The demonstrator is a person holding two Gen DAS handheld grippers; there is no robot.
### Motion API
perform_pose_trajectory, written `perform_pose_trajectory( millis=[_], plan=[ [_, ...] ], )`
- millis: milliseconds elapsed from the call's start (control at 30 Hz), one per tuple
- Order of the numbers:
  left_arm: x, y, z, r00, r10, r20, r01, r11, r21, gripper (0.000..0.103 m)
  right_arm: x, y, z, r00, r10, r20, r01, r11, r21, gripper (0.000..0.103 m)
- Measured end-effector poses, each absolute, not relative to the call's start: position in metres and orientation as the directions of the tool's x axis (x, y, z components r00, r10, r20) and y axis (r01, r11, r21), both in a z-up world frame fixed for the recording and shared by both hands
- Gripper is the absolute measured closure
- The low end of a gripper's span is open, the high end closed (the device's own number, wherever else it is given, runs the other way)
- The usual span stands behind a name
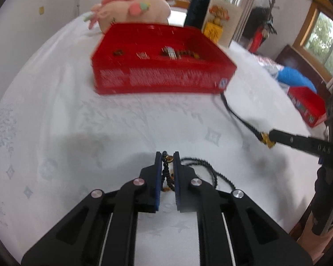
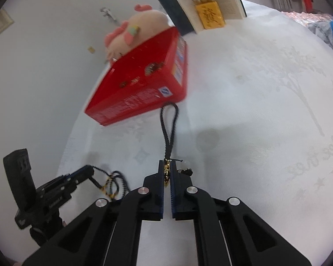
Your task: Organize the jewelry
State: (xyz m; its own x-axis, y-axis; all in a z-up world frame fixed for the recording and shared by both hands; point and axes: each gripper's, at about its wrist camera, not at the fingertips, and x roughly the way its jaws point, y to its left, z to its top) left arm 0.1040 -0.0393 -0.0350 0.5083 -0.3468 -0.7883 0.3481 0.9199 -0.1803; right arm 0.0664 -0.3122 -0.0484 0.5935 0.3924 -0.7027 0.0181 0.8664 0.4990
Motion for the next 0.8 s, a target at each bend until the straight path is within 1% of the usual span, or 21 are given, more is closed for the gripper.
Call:
perform_pose_trajectory(
  millis=[167, 333, 433, 467, 500, 567, 700, 733, 800],
  plan=[
    [0.105, -0.031, -0.025, 0.515, -0.369, -0.774, 0.351, 0.914, -0.203, 0.095, 0.062, -0.309, -0.037, 0.614, 0.396, -0.683, -0.011, 0.87, 0.494, 0.099],
    [0.116, -0.043, -0.046, 0.424, -0.378, -0.823, 0.379, 0.899, -0.218, 0.094, 0.065, -0.308, -0.046, 0.594, 0.391, -0.703, 0.001, 0.873, 0.487, 0.099],
    [0.118, -0.052, -0.056, 0.372, -0.387, -0.843, 0.395, 0.889, -0.234, 0.093, 0.066, -0.305, -0.05, 0.586, 0.385, -0.713, -0.001, 0.88, 0.475, 0.099],
    [0.118, -0.055, -0.058, 0.367, -0.385, -0.847, 0.4, 0.887, -0.23, 0.09, 0.067, -0.305, -0.05, 0.584, 0.385, -0.714, -0.003, 0.881, 0.473, 0.099],
    [0.118, -0.058, -0.059, 0.363, -0.379, -0.851, 0.406, 0.887, -0.222, 0.087, 0.067, -0.304, -0.051, 0.583, 0.386, -0.715, -0.004, 0.881, 0.472, 0.099],
    [0.117, -0.065, -0.061, 0.35, -0.377, -0.857, 0.416, 0.883, -0.219, 0.065, 0.069, -0.305, -0.051, 0.583, 0.386, -0.715, -0.005, 0.882, 0.472, 0.099],
    [0.112, -0.079, -0.063, 0.354, -0.354, -0.866, 0.438, 0.881, -0.181, 0.048, 0.07, -0.306, -0.053, 0.58, 0.386, -0.718, -0.003, 0.882, 0.472, 0.099],
    [0.112, -0.083, -0.064, 0.351, -0.349, -0.869, 0.444, 0.879, -0.173, 0.042, 0.07, -0.306, -0.054, 0.578, 0.387, -0.719, -0.002, 0.881, 0.472, 0.099],
    [0.111, -0.09, -0.065, 0.355, -0.328, -0.876, 0.446, 0.882, -0.15, 0.038, 0.071, -0.307, -0.056, 0.576, 0.387, -0.72, -0.002, 0.882, 0.472, 0.099]
  ],
)
